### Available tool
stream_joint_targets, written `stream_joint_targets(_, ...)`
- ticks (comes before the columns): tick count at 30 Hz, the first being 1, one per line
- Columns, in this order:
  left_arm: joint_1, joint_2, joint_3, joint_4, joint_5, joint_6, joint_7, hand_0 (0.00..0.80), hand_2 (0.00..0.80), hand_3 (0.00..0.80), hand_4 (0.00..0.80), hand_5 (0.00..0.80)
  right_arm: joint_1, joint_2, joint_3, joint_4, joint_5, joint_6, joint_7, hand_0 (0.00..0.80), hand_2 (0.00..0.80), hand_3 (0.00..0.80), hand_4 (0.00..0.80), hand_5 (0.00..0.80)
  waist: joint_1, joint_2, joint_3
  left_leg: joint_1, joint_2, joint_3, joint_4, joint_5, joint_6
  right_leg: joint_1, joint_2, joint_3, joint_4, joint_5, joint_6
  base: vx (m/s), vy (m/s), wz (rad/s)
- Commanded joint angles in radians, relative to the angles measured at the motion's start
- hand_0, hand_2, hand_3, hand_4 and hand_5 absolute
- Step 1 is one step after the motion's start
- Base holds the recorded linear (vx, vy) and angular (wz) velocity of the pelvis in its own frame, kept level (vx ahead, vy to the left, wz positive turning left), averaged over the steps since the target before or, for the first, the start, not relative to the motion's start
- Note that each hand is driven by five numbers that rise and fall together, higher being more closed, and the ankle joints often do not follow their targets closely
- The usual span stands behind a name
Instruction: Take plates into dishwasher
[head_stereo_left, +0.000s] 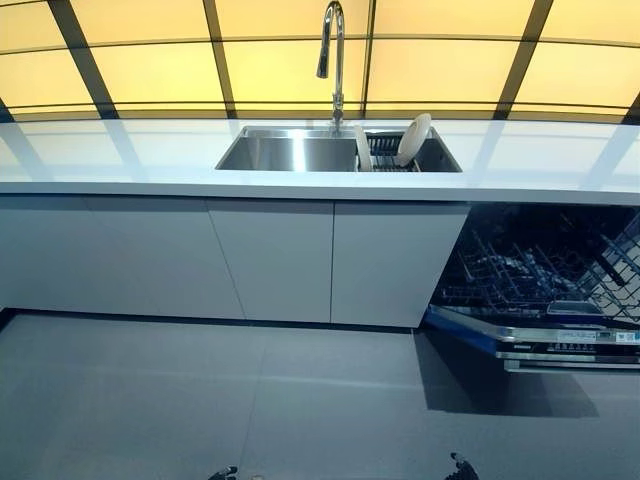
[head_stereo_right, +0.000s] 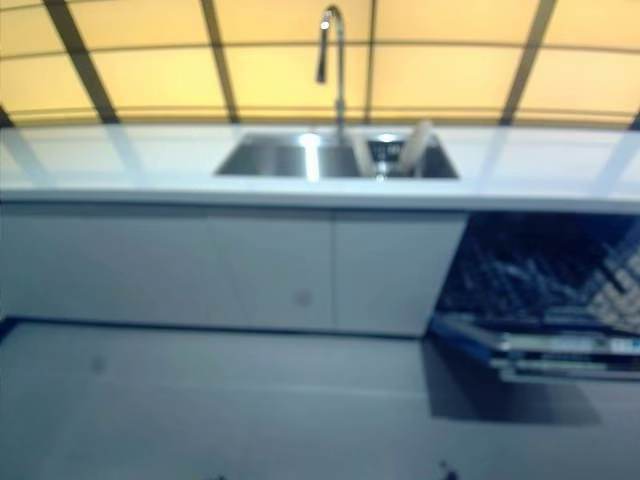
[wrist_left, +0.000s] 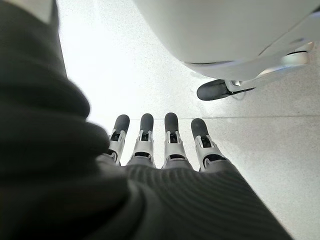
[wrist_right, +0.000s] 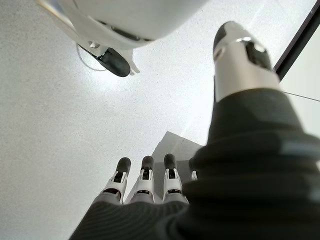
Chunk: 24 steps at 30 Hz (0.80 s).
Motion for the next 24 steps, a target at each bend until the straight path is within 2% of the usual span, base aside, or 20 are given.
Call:
stream_joint_targets(1,-0.062,-0.019,0.036,0.014,-0.081,0.004,0.023,0.000,0.000,0.000,0.000,0.000,-0.075,0.023,0.015,-0.004,-0.006,-0.020,0.011,0.000,0.000,0.000,0.000,0.000,-0.006,-0.038,0.068,-0.006,-0.151,-0.044,0.003,-0.067,0.140,0.049,0.061,0.017,0.049,-0.118,-0.044,0.000,0.000,0.00)
stream_joint_targets(8,-0.059,-0.017,0.051,0.020,-0.061,0.027,-0.036,0.000,0.000,0.000,0.000,0.000,-0.083,0.019,0.030,-0.002,-0.014,0.050,0.123,0.000,0.000,0.000,0.000,0.000,0.010,-0.046,0.076,-0.010,-0.150,-0.050,0.004,-0.060,0.141,0.047,0.064,0.007,0.064,-0.126,-0.049,-0.016,-0.008,0.02)
stream_joint_targets(13,-0.061,-0.008,0.035,0.023,0.003,0.022,-0.050,0.000,0.000,0.000,0.000,0.000,-0.097,0.020,0.042,0.002,0.010,0.050,0.187,0.000,0.000,0.000,0.000,0.000,0.022,-0.054,0.077,-0.006,-0.150,-0.057,0.003,-0.061,0.142,0.053,0.067,-0.001,0.066,-0.130,-0.052,-0.015,-0.038,0.07)
stream_joint_targets(24,-0.079,-0.011,0.007,0.016,0.023,0.049,-0.052,0.000,0.000,0.000,0.000,0.000,-0.111,0.027,0.067,-0.005,-0.010,0.101,0.230,0.000,0.000,0.000,0.000,0.000,0.035,-0.062,0.083,-0.008,-0.141,-0.063,0.003,-0.050,0.136,0.057,0.073,-0.012,0.074,-0.138,-0.058,0.006,-0.040,0.03)
